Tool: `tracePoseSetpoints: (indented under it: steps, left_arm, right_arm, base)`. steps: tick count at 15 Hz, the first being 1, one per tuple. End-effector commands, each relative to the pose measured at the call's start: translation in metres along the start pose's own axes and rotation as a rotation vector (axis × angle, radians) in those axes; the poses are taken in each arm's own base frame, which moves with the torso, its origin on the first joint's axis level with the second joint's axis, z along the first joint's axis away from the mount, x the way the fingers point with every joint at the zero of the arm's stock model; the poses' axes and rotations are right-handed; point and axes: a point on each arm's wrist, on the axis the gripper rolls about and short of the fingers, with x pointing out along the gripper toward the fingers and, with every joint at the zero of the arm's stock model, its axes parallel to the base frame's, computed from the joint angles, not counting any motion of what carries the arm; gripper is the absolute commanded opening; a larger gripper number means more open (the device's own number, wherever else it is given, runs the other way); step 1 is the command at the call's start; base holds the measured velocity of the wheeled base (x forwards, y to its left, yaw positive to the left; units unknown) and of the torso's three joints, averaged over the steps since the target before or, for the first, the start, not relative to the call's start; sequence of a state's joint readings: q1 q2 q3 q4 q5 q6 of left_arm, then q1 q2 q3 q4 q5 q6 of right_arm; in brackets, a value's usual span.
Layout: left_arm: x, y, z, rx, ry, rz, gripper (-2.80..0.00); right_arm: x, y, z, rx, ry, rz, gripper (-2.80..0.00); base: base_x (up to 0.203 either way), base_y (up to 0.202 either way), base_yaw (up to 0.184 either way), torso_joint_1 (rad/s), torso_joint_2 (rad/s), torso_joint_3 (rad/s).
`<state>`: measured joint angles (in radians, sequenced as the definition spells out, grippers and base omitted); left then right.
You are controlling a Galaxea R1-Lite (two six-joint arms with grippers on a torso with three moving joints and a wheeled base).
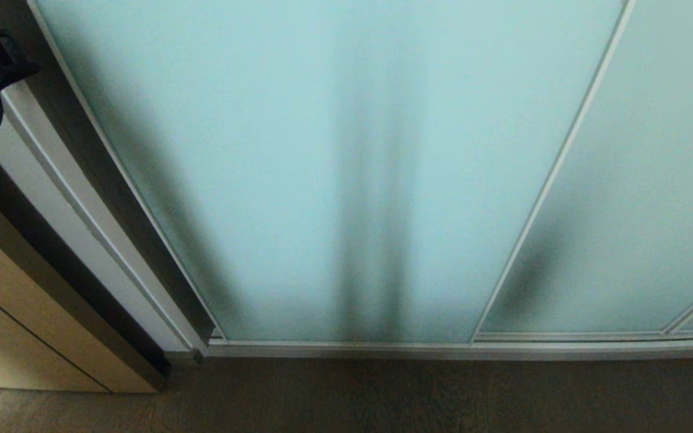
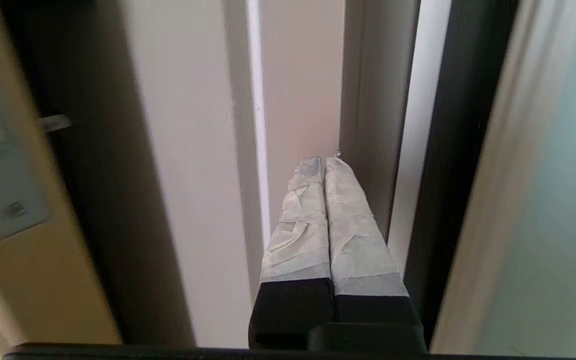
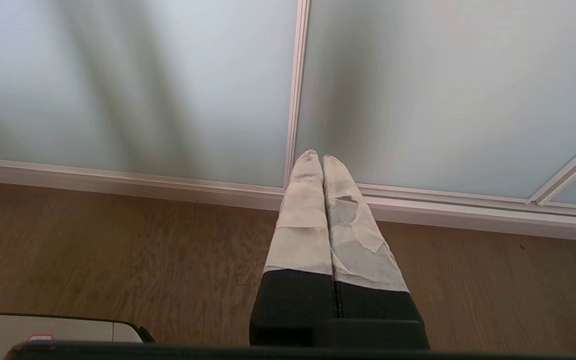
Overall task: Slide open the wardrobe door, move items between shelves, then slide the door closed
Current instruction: Open the door
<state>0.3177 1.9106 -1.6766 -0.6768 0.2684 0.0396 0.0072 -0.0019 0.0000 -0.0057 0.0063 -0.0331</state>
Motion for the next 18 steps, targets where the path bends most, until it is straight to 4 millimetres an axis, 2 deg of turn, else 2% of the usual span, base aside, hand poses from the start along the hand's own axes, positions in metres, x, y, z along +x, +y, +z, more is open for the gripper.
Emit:
tracePoseSetpoints:
  steps: [1,3,8,11,18]
  left_arm:
    - [0.012,-0.002,-0.021,0.008,0.02,-0.05,-2.8]
    - [0.016,-0.005,-0.03,0.008,0.031,-0.102,-2.8]
    - [0.016,-0.009,-0.033,0.0,0.028,-0.161,-2.8]
    - [0.021,-0.013,-0.05,0.003,0.052,-0.214,-2.8]
    - [0.026,-0.024,-0.071,-0.04,0.086,-0.3,-2.8]
  right_arm:
    - [0.0,0.0,0.0,-0.001,-0.002,0.002,-2.8]
    - [0.0,0.0,0.0,-0.001,-0.002,0.0,-2.8]
    - [0.0,0.0,0.0,-0.001,-0.002,0.0,-2.8]
    - [0.0,0.0,0.0,-0.001,-0.002,0.0,-2.8]
    - [0.0,0.0,0.0,-0.001,-0.002,0.0,-2.8]
  base:
    - [0.0,0.0,0.0,0.0,0.0,0.0]
    - [0.0,0.0,0.0,0.0,0.0,0.0]
    - [0.0,0.0,0.0,0.0,0.0,0.0]
    - [0.0,0.0,0.0,0.0,0.0,0.0]
    - [0.0,0.0,0.0,0.0,0.0,0.0]
